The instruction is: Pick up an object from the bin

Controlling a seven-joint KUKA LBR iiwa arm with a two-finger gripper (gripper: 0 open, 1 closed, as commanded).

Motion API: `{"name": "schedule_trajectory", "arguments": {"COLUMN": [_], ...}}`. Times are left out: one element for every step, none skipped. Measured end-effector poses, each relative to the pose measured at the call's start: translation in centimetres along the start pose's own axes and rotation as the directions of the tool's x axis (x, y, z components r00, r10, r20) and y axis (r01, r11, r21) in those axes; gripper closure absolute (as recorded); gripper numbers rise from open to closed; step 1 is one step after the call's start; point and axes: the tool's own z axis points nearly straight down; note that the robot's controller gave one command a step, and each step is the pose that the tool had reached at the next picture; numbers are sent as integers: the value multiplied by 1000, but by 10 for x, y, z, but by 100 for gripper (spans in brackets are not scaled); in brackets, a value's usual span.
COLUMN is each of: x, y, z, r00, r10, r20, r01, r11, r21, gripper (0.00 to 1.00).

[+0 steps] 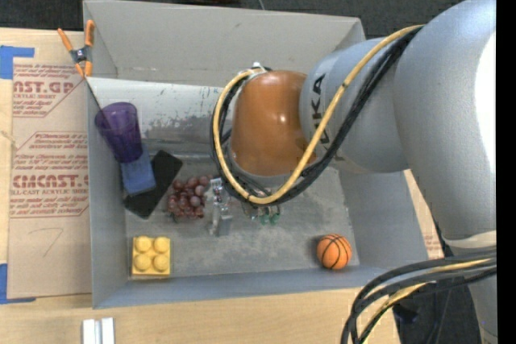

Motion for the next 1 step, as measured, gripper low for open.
{"name": "schedule_trajectory", "arguments": {"x": [-9], "y": [11], "z": [16], "r00": [1000], "r10": [-2], "r20": [0], "r01": [2], "r11": [1000], "r21": [-2], "gripper": [100]}}
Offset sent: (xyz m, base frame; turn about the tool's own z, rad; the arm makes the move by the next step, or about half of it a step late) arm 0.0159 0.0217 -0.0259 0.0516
